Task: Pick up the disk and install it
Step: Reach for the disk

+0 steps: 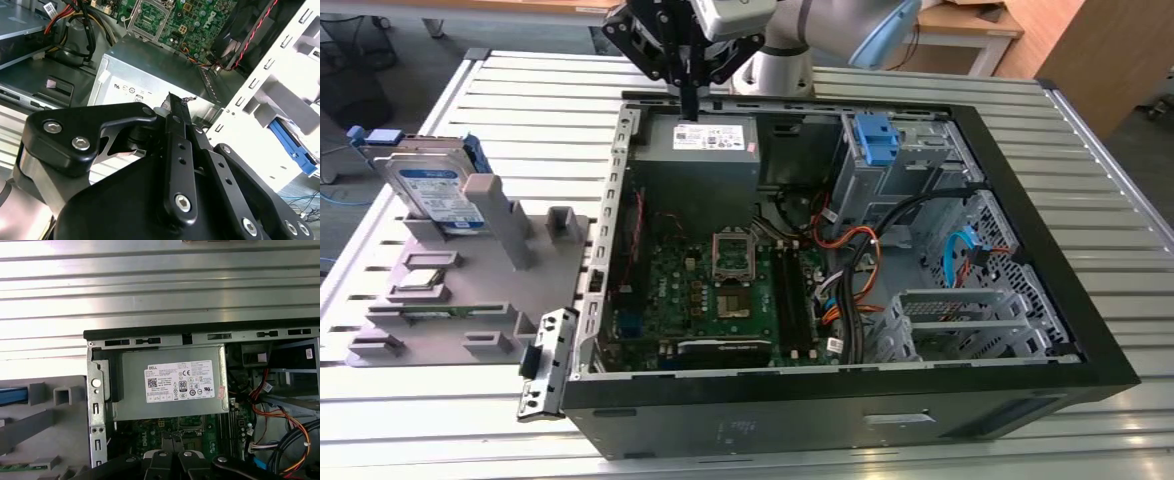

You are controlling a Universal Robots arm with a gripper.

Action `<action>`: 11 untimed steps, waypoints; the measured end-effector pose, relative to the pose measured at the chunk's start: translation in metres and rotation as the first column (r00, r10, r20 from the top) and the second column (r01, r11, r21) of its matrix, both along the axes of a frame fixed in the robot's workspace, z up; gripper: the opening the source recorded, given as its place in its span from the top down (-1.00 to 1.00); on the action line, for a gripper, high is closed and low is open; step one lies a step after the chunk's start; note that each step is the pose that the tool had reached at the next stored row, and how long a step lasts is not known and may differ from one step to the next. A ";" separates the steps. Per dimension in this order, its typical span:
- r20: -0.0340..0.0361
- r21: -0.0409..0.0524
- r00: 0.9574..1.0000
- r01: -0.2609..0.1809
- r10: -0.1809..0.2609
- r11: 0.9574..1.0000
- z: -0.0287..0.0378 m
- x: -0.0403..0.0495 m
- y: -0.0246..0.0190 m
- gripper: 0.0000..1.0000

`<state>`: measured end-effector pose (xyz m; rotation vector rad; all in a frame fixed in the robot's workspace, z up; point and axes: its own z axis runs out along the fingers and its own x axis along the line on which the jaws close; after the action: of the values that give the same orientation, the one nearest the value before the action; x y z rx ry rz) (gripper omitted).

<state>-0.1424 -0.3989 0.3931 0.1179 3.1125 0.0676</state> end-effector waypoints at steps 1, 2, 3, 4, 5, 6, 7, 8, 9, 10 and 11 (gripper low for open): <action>0.000 0.000 1.000 0.000 0.000 1.000 0.0000 0.0000 0.0000 0.79; 0.000 0.000 1.000 0.000 0.000 1.000 0.0000 -0.0001 -0.0001 0.79; 0.000 0.000 1.000 0.000 0.000 1.000 0.0000 -0.0001 -0.0001 0.79; 0.000 0.000 1.000 0.000 0.000 1.000 0.0000 -0.0002 0.0000 0.79; 0.000 0.000 1.000 0.000 0.000 1.000 0.0000 -0.0002 -0.0001 0.79; 0.000 0.000 1.000 0.000 0.000 1.000 0.0000 -0.0004 0.0000 0.79; 0.000 0.000 1.000 0.000 0.000 1.000 0.0000 -0.0006 0.0000 0.79; 0.000 0.000 1.000 0.000 0.000 1.000 0.0000 -0.0008 0.0000 0.79; 0.000 0.000 1.000 0.000 0.000 1.000 0.0000 -0.0012 -0.0001 0.79; 0.000 0.000 1.000 0.000 0.000 1.000 0.0000 -0.0018 -0.0001 0.79; 0.000 0.000 1.000 0.000 0.000 1.000 0.0001 -0.0027 -0.0001 0.79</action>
<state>-0.1451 -0.3990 0.3932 0.1179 3.1126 0.0676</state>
